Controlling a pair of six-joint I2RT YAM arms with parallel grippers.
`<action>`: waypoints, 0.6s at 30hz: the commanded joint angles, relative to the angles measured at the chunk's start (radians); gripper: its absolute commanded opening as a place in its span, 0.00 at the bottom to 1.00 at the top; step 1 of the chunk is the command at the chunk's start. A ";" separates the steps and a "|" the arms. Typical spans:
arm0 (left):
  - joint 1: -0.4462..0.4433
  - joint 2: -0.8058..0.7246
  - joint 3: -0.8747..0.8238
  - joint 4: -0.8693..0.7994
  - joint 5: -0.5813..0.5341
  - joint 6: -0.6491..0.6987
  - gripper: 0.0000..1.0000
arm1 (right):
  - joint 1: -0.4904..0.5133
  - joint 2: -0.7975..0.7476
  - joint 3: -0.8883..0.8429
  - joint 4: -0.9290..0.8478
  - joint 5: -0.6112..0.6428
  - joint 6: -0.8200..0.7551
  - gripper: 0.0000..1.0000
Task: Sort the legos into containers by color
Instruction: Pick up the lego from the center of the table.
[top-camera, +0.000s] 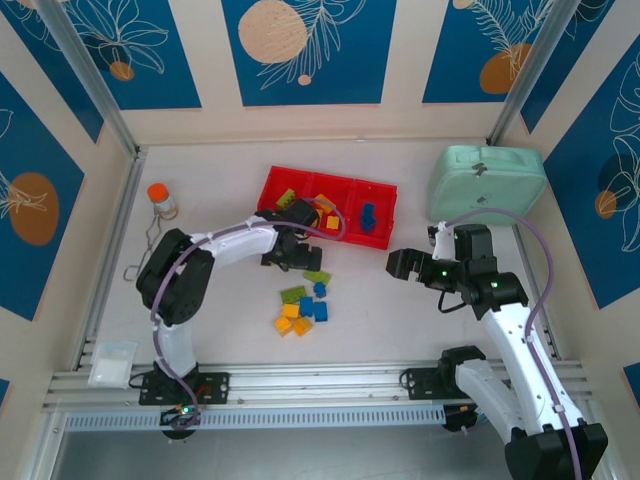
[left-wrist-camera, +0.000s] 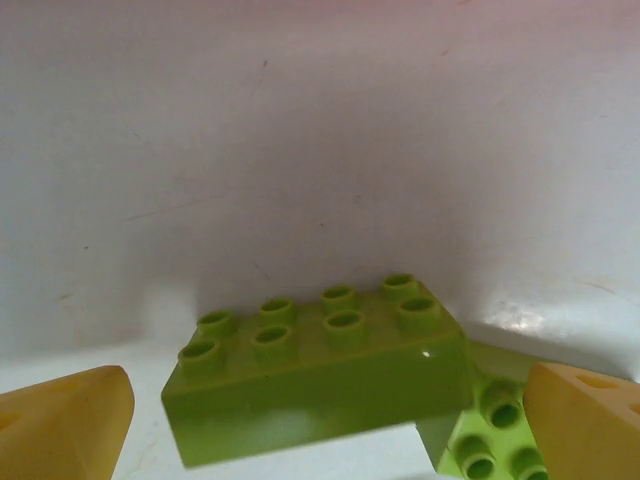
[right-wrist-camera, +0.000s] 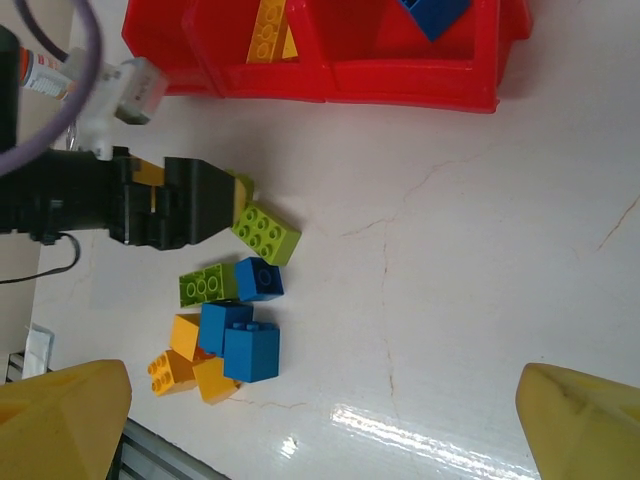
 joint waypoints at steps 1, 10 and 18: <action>-0.007 0.014 0.041 0.002 -0.017 -0.038 1.00 | 0.000 -0.001 0.000 -0.004 -0.041 0.006 0.99; 0.015 0.038 -0.001 0.051 -0.033 -0.078 0.82 | 0.005 -0.002 -0.007 0.004 -0.046 0.008 0.99; 0.034 0.023 -0.044 0.068 -0.026 -0.098 0.67 | 0.007 0.004 -0.010 0.009 -0.039 0.009 0.99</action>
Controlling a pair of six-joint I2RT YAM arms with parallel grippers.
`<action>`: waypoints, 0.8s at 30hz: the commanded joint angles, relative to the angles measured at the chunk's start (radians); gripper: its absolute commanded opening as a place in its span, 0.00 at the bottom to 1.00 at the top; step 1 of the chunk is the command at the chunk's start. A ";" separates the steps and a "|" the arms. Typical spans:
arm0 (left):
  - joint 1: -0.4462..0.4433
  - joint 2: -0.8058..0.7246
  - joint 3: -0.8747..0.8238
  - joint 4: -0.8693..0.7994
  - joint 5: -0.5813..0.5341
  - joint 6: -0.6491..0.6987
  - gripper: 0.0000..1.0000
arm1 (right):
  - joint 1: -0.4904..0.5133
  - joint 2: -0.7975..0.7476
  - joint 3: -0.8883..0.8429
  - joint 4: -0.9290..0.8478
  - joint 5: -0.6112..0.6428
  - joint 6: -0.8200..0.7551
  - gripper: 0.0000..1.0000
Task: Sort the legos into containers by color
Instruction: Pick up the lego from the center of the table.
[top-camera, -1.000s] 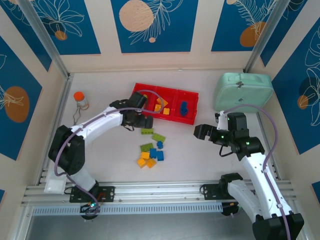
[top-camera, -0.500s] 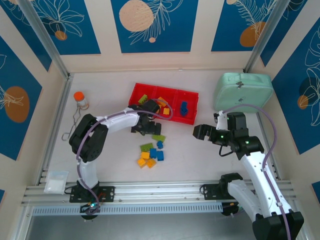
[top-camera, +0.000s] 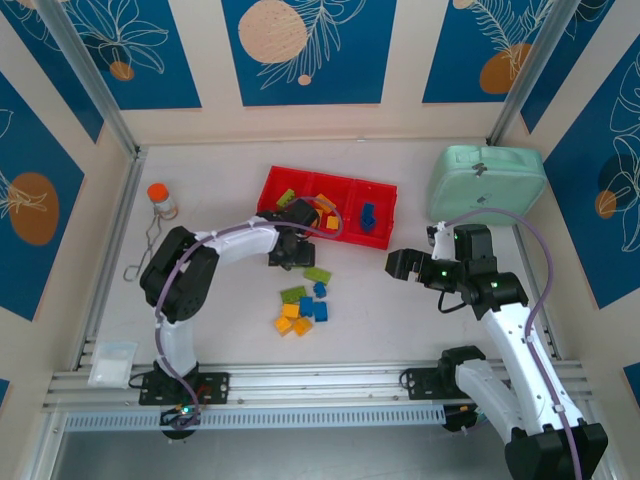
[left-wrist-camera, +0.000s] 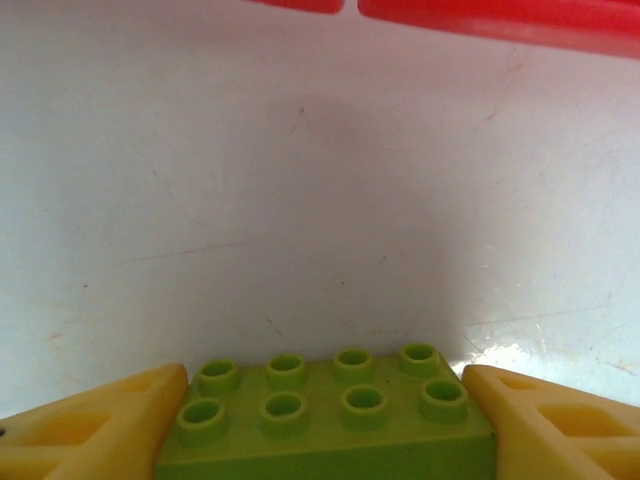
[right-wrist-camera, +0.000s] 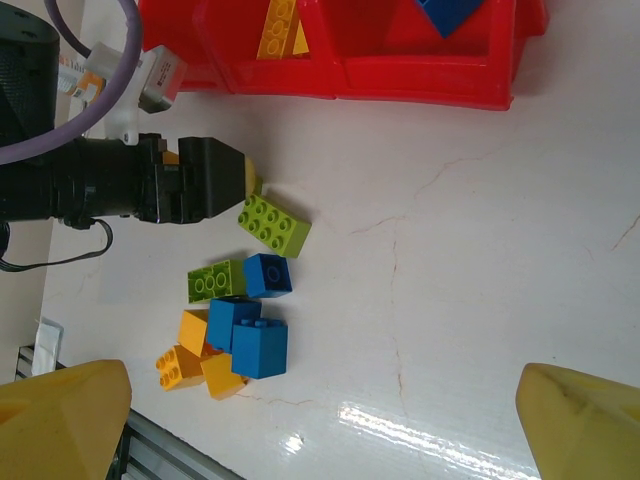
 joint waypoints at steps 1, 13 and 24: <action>0.019 -0.006 -0.043 0.022 0.008 -0.012 0.66 | 0.006 0.005 -0.010 0.008 -0.024 0.009 0.99; 0.071 -0.175 -0.192 0.159 0.058 0.025 0.54 | 0.006 0.014 -0.019 0.019 -0.009 0.014 0.99; 0.179 -0.243 0.005 -0.013 0.011 0.191 0.54 | 0.004 0.014 -0.024 0.024 -0.001 0.016 0.99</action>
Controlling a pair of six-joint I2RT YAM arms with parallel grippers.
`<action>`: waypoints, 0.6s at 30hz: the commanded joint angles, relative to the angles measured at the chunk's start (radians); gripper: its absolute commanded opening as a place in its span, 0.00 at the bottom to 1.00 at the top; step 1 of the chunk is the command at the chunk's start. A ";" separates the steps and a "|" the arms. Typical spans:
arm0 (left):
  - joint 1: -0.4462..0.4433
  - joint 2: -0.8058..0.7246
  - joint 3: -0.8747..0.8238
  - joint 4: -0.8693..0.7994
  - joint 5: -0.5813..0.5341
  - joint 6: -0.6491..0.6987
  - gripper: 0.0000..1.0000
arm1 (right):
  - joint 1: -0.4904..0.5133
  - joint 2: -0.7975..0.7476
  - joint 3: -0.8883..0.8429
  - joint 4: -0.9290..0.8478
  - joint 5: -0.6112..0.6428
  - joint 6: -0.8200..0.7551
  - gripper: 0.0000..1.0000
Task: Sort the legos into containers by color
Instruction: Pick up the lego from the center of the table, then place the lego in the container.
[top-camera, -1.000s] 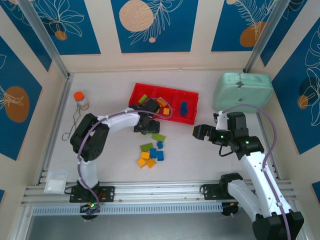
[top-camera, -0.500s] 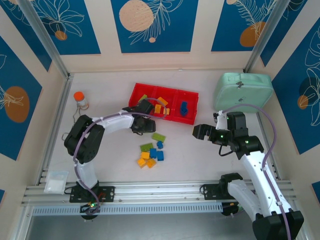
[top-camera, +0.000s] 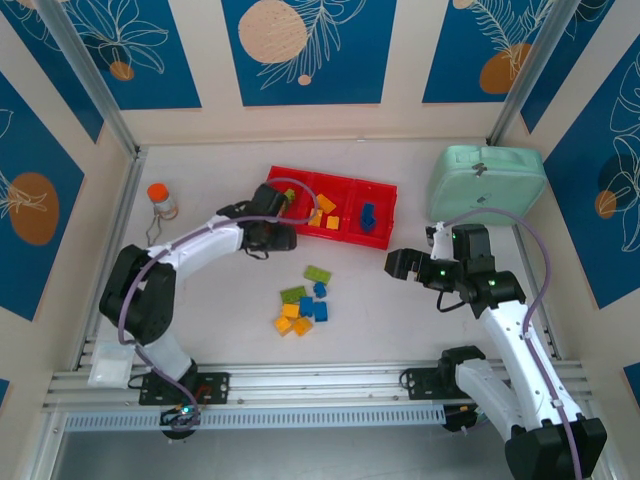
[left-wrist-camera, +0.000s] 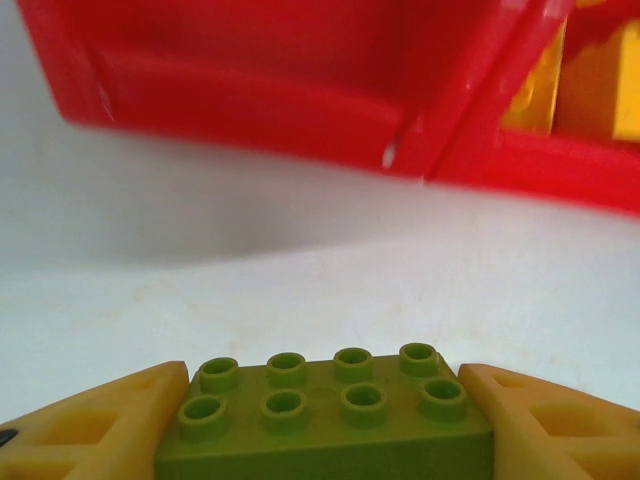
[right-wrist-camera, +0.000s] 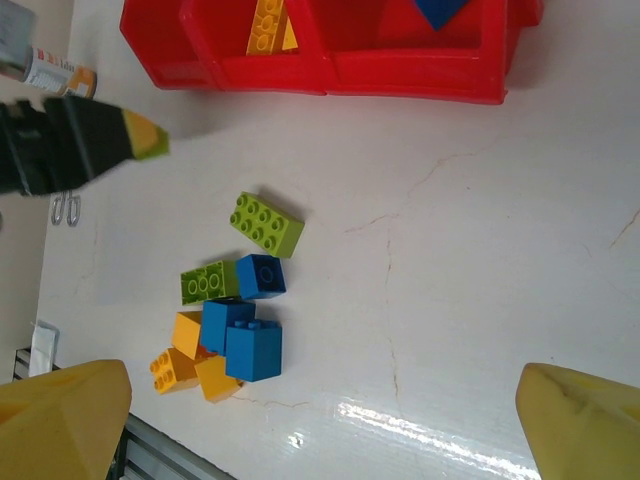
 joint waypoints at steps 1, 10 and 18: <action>0.042 0.007 0.114 -0.084 -0.025 0.087 0.54 | 0.003 -0.004 -0.010 0.005 -0.005 0.008 0.99; 0.068 0.185 0.477 -0.250 -0.062 0.150 0.55 | 0.004 -0.016 -0.010 0.003 0.002 0.008 0.99; 0.076 0.346 0.640 -0.335 -0.116 0.188 0.57 | 0.003 -0.010 -0.008 0.002 0.002 0.007 0.99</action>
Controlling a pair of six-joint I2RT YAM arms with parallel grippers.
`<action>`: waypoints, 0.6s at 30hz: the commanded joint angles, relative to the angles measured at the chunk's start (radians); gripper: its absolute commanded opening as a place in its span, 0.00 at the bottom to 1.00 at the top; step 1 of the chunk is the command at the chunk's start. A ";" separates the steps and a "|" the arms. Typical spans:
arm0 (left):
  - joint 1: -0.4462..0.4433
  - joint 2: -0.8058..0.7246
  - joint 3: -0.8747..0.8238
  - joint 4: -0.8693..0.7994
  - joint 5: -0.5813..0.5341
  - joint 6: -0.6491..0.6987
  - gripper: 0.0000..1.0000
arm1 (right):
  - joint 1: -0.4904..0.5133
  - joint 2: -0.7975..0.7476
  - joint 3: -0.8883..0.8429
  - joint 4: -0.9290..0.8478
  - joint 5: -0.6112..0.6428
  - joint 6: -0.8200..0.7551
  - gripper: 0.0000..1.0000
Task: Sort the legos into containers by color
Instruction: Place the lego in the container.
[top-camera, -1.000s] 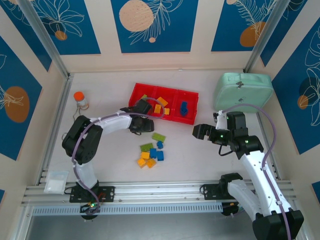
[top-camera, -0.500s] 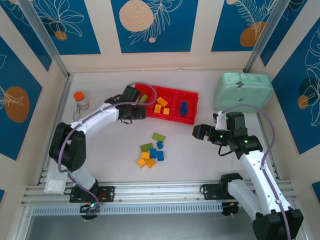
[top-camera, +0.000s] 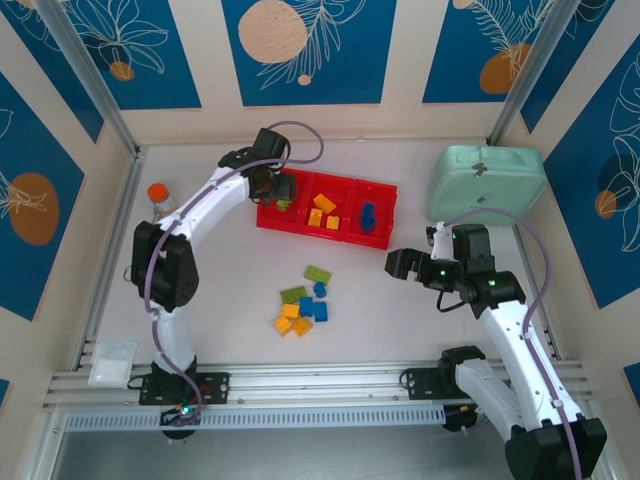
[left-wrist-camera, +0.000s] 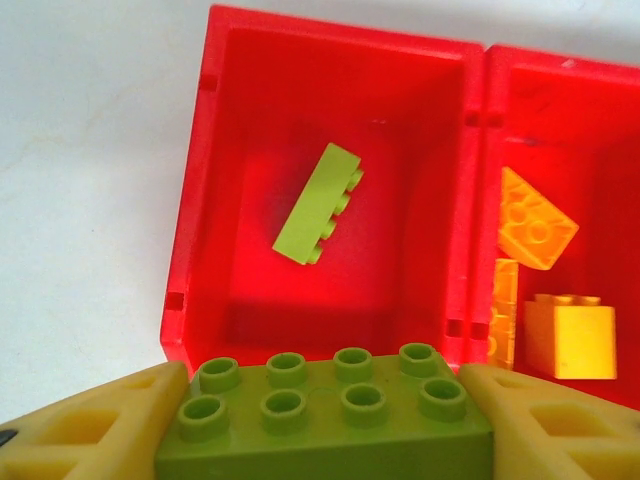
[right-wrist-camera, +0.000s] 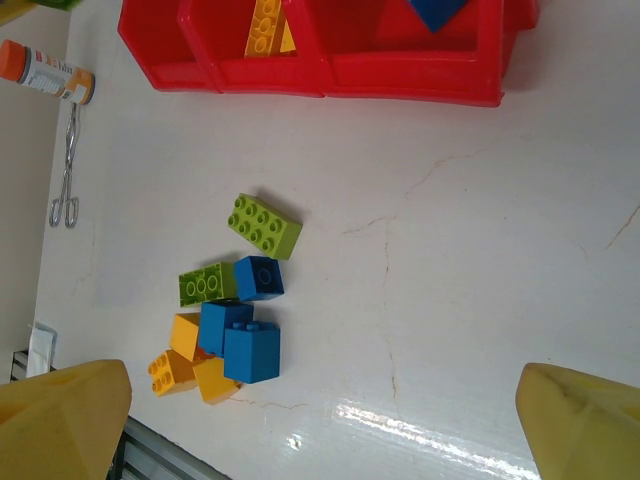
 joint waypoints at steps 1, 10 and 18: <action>0.009 0.062 0.068 -0.086 -0.032 0.037 0.57 | 0.002 -0.009 -0.008 0.001 -0.002 0.007 0.99; 0.014 0.141 0.124 -0.111 0.007 0.055 0.63 | 0.003 -0.008 -0.008 0.001 -0.007 0.008 0.99; 0.019 0.154 0.136 -0.119 0.020 0.061 0.64 | 0.002 -0.004 -0.004 -0.003 -0.020 0.002 0.99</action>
